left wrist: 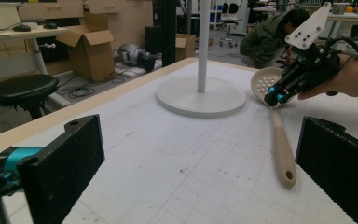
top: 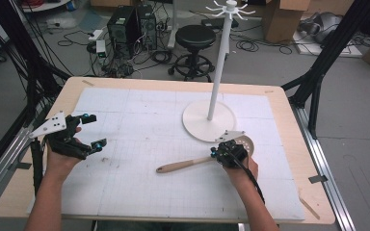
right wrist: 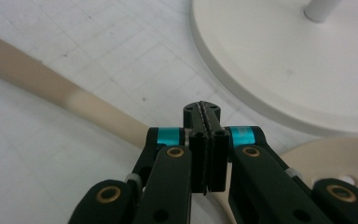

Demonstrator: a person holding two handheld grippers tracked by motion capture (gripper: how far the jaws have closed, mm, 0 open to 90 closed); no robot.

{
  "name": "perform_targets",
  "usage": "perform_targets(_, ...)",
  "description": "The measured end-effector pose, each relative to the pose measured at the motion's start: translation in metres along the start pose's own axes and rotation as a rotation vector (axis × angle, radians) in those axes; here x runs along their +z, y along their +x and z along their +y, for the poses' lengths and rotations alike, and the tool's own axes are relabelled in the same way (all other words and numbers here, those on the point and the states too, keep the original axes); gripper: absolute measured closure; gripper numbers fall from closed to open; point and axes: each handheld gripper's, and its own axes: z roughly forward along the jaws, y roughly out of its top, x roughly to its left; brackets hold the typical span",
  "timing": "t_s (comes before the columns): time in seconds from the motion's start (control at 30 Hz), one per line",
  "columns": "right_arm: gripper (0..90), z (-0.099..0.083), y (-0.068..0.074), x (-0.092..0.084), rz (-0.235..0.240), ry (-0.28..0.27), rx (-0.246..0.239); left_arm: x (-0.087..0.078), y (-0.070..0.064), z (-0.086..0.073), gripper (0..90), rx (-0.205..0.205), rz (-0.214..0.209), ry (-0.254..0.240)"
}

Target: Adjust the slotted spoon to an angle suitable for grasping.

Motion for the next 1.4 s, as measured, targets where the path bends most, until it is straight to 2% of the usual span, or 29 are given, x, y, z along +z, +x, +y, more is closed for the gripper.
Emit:
perform_targets(0.03, 90.0, -0.002, -0.001, 0.001, -0.012, 0.009, 0.005, 0.000, 0.000, 0.000, 1.7, 0.002, -0.002, 0.004)
perform_targets(0.1, 90.0, -0.003, -0.001, 0.001, -0.007, 0.007, 0.010, 0.001, 0.000, 0.000, 1.7, 0.003, 0.000, 0.005)
perform_targets(0.13, 90.0, -0.003, 0.000, -0.001, -0.020, 0.015, -0.005, 0.001, -0.001, 0.000, 1.7, 0.004, -0.002, 0.003)
perform_targets(0.23, 90.0, -0.005, 0.001, -0.003, -0.018, 0.022, -0.012, 0.001, -0.001, 0.000, 1.7, 0.008, -0.005, 0.007)
perform_targets(0.47, 90.0, -0.019, 0.001, -0.021, -0.042, 0.047, 0.006, 0.001, -0.001, 0.000, 1.7, 0.009, -0.005, 0.004)
perform_targets(0.57, 90.0, -0.023, 0.002, -0.024, -0.056, 0.062, -0.008, 0.002, -0.002, 0.001, 1.7, 0.010, -0.006, 0.004)
perform_targets(0.7, 90.0, -0.028, 0.004, -0.028, -0.046, 0.066, -0.007, 0.003, -0.002, 0.001, 1.7, 0.009, -0.008, 0.005)
perform_targets(0.73, 90.0, -0.025, 0.006, -0.030, -0.014, 0.027, 0.001, 0.003, -0.002, 0.001, 1.7, 0.009, -0.007, 0.004)
perform_targets(0.77, 90.0, -0.025, 0.006, -0.030, -0.014, 0.027, 0.001, 0.002, -0.002, 0.001, 1.7, 0.011, -0.006, 0.005)
perform_targets(0.8, 90.0, -0.018, 0.011, -0.032, 0.043, -0.035, -0.014, 0.002, -0.002, 0.001, 1.7, 0.013, -0.006, 0.006)
perform_targets(0.83, 90.0, -0.018, 0.011, -0.032, 0.043, -0.035, -0.014, 0.002, -0.002, 0.002, 1.7, 0.014, -0.005, 0.004)
perform_targets(0.93, 90.0, -0.002, 0.028, -0.031, 0.145, -0.111, -0.052, 0.001, -0.002, 0.002, 1.7, 0.013, -0.002, 0.002)
perform_targets(0.97, 90.0, 0.006, 0.041, -0.026, 0.205, -0.127, -0.078, 0.001, -0.001, 0.002, 1.7, 0.012, -0.002, 0.002)
perform_targets(1.0, 90.0, 0.011, 0.049, -0.022, 0.228, -0.126, -0.096, 0.001, -0.001, 0.002, 1.7, 0.011, -0.003, 0.002)
perform_targets(1.03, 90.0, 0.011, 0.049, -0.022, 0.228, -0.126, -0.096, 0.001, -0.001, 0.002, 1.7, 0.012, -0.004, 0.001)
perform_targets(1.07, 90.0, 0.018, 0.065, -0.013, 0.275, -0.116, -0.135, 0.001, -0.002, 0.002, 1.7, 0.013, -0.004, 0.000)
perform_targets(1.1, 90.0, 0.022, 0.073, -0.008, 0.293, -0.106, -0.156, 0.001, -0.002, 0.002, 1.7, 0.013, -0.004, 0.000)
perform_targets(1.13, 90.0, 0.022, 0.073, -0.008, 0.293, -0.106, -0.156, 0.001, -0.002, 0.002, 1.7, 0.013, -0.005, 0.001)
perform_targets(1.17, 90.0, 0.027, 0.086, 0.003, 0.318, -0.085, -0.196, 0.001, -0.002, 0.002, 1.7, 0.013, -0.005, 0.002)
perform_targets(1.2, 90.0, 0.029, 0.091, 0.008, 0.329, -0.075, -0.207, 0.001, -0.002, 0.002, 1.7, 0.013, -0.005, 0.002)
perform_targets(1.27, 90.0, 0.033, 0.099, 0.018, 0.344, -0.056, -0.229, 0.001, -0.002, 0.002, 1.7, 0.013, -0.004, 0.001)
perform_targets(1.3, 90.0, 0.033, 0.099, 0.018, 0.344, -0.056, -0.229, 0.001, -0.001, 0.002, 1.7, 0.013, -0.004, 0.000)
perform_targets(1.4, 90.0, 0.038, 0.104, 0.032, 0.342, -0.034, -0.235, 0.000, -0.001, 0.002, 1.7, 0.012, -0.002, -0.001)
